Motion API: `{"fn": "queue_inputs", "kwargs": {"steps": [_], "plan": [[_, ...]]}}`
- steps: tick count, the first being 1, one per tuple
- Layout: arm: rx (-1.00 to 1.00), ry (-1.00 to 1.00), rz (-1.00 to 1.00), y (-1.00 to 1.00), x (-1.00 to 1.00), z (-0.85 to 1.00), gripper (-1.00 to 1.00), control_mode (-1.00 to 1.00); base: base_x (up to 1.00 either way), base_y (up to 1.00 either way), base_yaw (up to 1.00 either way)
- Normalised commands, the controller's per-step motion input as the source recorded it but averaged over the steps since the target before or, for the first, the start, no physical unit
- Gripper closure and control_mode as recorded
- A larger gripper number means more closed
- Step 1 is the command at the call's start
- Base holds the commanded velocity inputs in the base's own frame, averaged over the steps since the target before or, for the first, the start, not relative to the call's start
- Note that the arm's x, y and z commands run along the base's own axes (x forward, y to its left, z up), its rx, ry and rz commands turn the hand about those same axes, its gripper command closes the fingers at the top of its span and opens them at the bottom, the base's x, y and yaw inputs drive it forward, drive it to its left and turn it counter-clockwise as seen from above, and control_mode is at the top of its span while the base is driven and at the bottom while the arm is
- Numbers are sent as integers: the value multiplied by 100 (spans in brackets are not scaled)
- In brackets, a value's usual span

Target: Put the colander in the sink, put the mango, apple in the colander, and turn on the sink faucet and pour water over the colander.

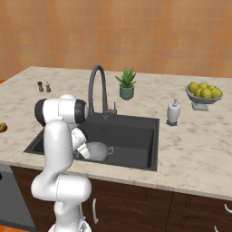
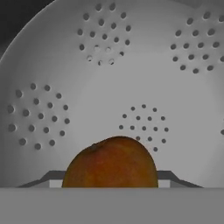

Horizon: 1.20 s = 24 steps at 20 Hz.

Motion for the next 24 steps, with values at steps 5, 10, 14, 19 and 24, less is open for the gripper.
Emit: {"fn": "queue_inputs", "kwargs": {"steps": [5,10,14,19,24], "plan": [[0,0,0,0,0,0,-100,-100,0,0,0],[0,0,0,0,0,0,-100,-100,0,0,0],[0,0,0,0,1,0,-100,-100,0,0,0],[0,-3,0,-1,0,47,-100,-100,0,0,0],[0,-6,-2,0,-15,79,-100,-100,0,0,0]]}}
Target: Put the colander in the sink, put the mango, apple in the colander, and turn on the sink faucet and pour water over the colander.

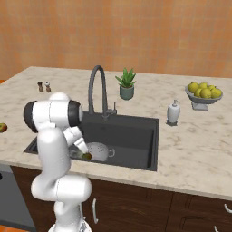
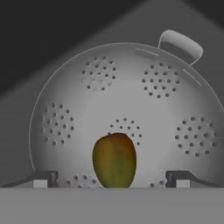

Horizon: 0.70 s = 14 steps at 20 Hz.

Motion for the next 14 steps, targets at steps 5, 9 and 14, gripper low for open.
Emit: {"fn": "queue_inputs", "kwargs": {"steps": [5,9,14], "plan": [[0,0,-6,0,-51,88,-100,-100,0,0,0],[0,0,-1,1,-79,86,-100,-100,0,0,0],[0,2,0,16,-53,97,-100,-100,0,0,0]]}}
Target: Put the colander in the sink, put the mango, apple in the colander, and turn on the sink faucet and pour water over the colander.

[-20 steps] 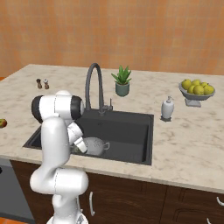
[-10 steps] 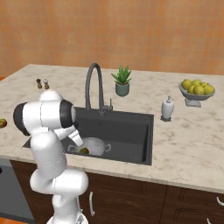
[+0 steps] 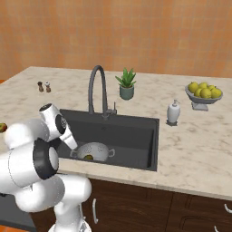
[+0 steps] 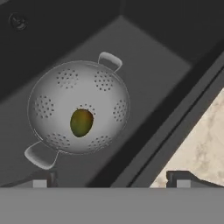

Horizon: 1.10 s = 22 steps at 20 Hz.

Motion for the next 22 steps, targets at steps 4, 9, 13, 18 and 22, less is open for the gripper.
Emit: {"fn": "queue_inputs", "kwargs": {"steps": [4,9,13,18,22], "plan": [[0,10,5,23,-49,92,-100,-100,0,0,0],[0,11,9,38,-42,69,-100,-100,0,0,0],[5,5,23,66,-26,43,-100,-100,0,0,0],[5,7,27,74,-20,35,-100,-100,0,0,0],[2,8,26,85,-11,17,-100,-100,0,0,0]]}}
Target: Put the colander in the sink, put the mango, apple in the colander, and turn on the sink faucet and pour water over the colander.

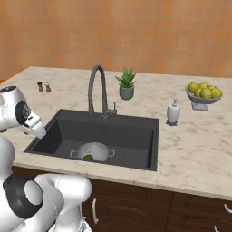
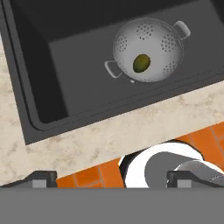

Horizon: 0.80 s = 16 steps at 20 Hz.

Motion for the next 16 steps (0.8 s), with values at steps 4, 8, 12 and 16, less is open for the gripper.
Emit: {"fn": "queue_inputs", "kwargs": {"steps": [4,8,12,16], "plan": [[0,5,22,96,-10,1,-100,-100,0,0,0],[0,5,19,78,-4,0,-100,-100,0,0,0],[0,1,19,65,0,0,-100,-100,0,0,0],[0,0,9,24,6,0,-100,-100,0,0,0]]}}
